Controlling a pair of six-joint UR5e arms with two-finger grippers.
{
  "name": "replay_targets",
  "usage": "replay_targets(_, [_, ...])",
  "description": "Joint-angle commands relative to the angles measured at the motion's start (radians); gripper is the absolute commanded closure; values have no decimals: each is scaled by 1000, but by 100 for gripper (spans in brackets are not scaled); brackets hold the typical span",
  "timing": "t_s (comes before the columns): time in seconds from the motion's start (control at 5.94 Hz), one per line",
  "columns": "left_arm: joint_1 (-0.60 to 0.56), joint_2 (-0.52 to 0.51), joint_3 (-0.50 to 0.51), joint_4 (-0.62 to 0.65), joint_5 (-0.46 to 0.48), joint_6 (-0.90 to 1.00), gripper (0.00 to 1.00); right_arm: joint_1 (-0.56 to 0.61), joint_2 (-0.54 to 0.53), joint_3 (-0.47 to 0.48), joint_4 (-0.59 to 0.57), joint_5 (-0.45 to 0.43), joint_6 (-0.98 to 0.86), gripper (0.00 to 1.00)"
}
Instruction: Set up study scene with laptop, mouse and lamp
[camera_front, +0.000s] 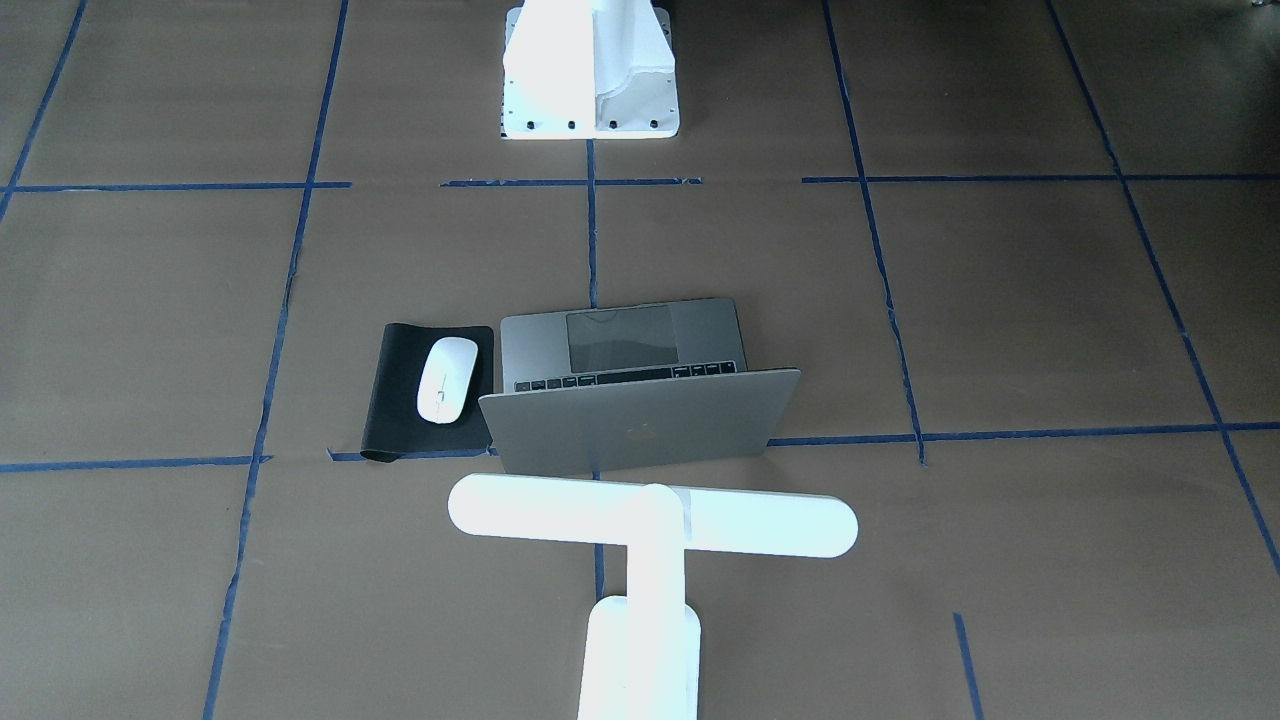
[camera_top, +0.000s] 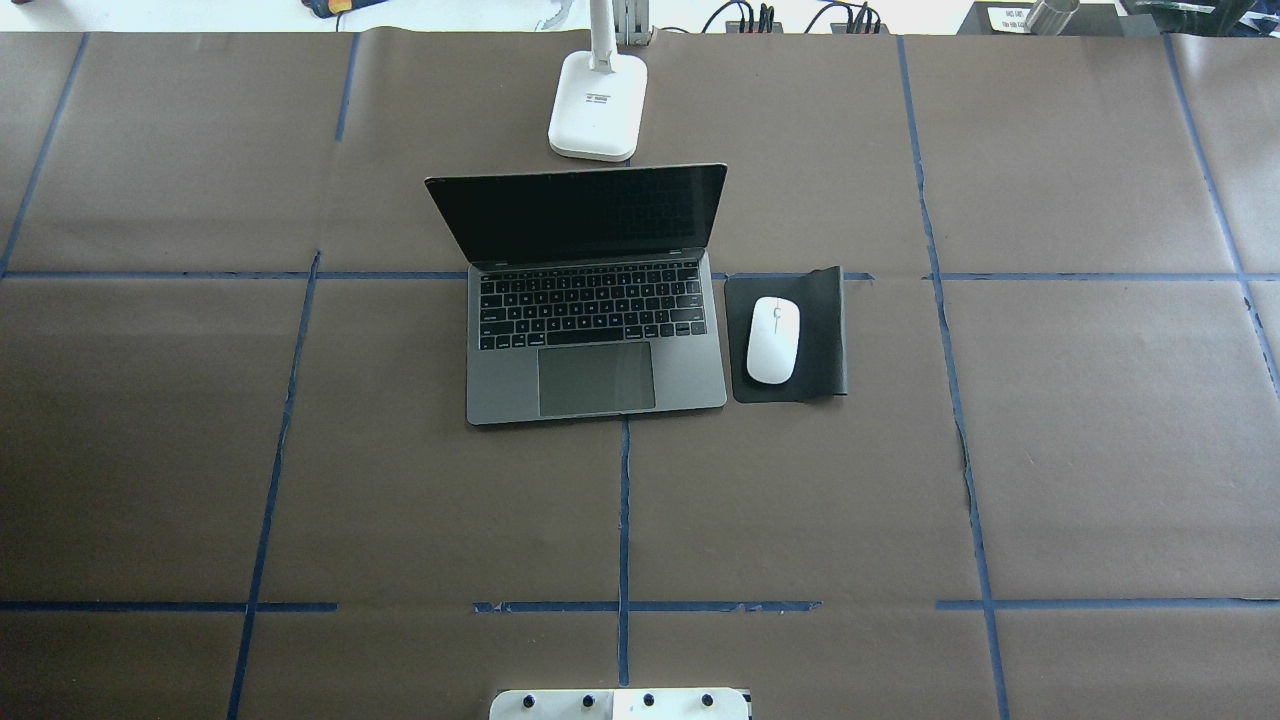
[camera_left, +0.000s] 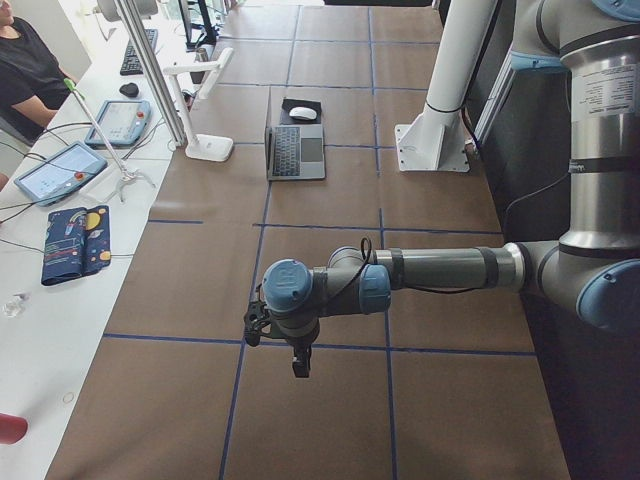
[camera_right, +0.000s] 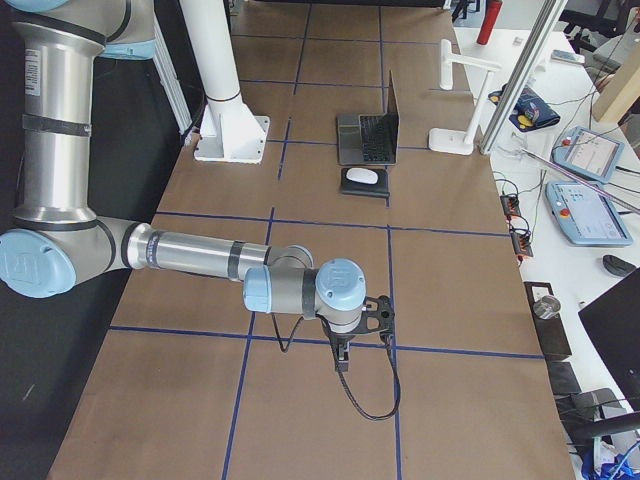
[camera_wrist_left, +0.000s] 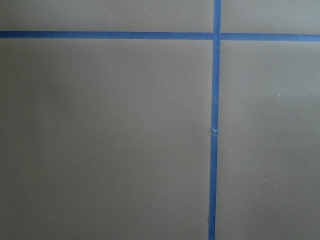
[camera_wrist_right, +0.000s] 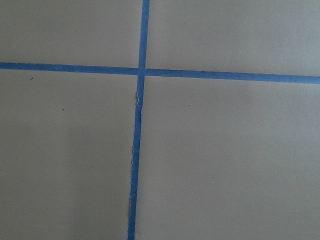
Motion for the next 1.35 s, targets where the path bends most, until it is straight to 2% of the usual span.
replay_targets(0.0, [1,-10,1,12,0,1,0,0,2,3,0,2,0,0])
replay_targets(1.18, [-2,-25,2,8,3,1,0,0,2,6,2,0,0,0])
